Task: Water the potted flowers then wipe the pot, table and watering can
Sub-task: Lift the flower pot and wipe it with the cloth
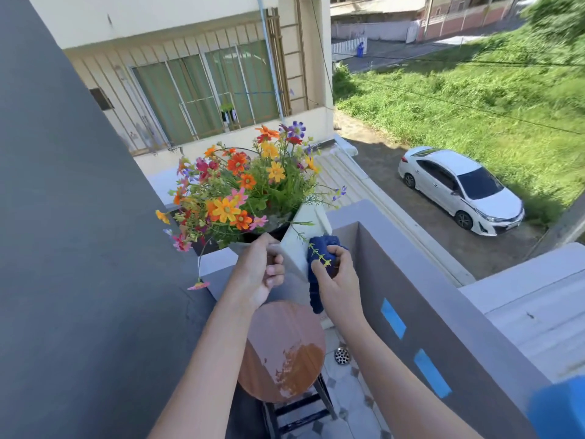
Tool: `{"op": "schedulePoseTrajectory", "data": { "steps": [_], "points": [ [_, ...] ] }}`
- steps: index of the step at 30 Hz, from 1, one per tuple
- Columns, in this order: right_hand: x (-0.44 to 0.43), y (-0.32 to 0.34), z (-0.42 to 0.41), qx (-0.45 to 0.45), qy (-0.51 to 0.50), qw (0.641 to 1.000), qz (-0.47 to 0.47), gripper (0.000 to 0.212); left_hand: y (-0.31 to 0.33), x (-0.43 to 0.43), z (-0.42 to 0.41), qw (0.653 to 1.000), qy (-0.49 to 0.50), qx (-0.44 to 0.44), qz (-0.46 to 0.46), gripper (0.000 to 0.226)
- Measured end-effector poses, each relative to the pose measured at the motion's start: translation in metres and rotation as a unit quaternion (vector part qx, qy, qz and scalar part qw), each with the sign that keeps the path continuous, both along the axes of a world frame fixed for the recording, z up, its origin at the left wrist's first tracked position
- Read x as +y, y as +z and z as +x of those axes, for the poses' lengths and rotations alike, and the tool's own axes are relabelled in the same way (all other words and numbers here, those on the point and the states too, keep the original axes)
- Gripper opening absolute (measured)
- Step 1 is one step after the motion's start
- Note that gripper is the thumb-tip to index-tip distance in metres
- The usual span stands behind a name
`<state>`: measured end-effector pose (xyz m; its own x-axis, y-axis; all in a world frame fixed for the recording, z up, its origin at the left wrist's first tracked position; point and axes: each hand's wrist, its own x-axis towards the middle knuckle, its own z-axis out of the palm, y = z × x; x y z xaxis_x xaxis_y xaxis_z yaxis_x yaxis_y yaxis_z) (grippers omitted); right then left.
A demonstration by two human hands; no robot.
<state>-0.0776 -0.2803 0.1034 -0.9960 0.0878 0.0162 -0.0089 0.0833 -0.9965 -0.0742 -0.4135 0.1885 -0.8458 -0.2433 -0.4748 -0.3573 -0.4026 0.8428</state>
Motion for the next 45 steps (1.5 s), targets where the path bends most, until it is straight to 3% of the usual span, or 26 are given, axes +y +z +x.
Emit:
{"op": "schedulePoseTrajectory", "data": {
  "steps": [4, 8, 10, 13, 17, 25, 28, 32, 36, 40, 45],
  "points": [
    [-0.004, 0.007, 0.0, -0.006, -0.001, 0.999, -0.045, 0.022, -0.002, -0.001, -0.001, 0.998, -0.014, -0.005, -0.058, 0.027],
    [-0.011, 0.032, -0.013, -0.055, 0.014, 0.962, -0.267, 0.026, -0.01, 0.003, 0.002, 0.993, -0.032, -0.02, -0.113, 0.027],
    [-0.008, 0.04, -0.027, -0.049, 0.005, 0.953, -0.299, 0.03, -0.011, 0.004, 0.004, 0.994, -0.039, -0.017, -0.101, 0.028],
    [0.0, 0.049, -0.047, -0.011, -0.045, 0.967, -0.252, 0.028, -0.008, 0.007, 0.008, 0.995, -0.052, -0.011, -0.086, 0.028],
    [0.013, 0.045, -0.062, 0.045, -0.099, 0.989, -0.101, 0.026, -0.001, 0.008, 0.013, 0.996, -0.059, -0.012, -0.068, 0.028],
    [0.012, 0.019, -0.031, 0.059, -0.04, 0.997, 0.016, 0.02, 0.002, 0.006, 0.01, 1.0, -0.021, 0.009, -0.009, 0.026],
    [0.007, 0.018, -0.021, 0.039, 0.02, 0.999, -0.024, 0.012, 0.0, 0.001, 0.005, 1.0, 0.0, 0.015, -0.013, 0.026],
    [0.0, 0.043, -0.021, -0.056, 0.052, 0.972, -0.224, 0.017, -0.007, 0.003, 0.002, 0.997, -0.007, 0.007, -0.072, 0.025],
    [-0.007, 0.055, -0.03, -0.053, 0.024, 0.962, -0.268, 0.01, -0.007, 0.007, 0.004, 0.996, -0.017, 0.013, -0.081, 0.025],
    [0.002, 0.071, -0.054, -0.015, -0.025, 0.965, -0.259, 0.024, -0.004, 0.002, 0.011, 0.992, -0.052, 0.016, -0.111, 0.024],
    [0.023, 0.089, -0.078, -0.011, -0.023, 0.991, -0.135, 0.013, -0.001, -0.008, 0.015, 0.988, -0.088, 0.019, -0.123, 0.024]
  ]
}}
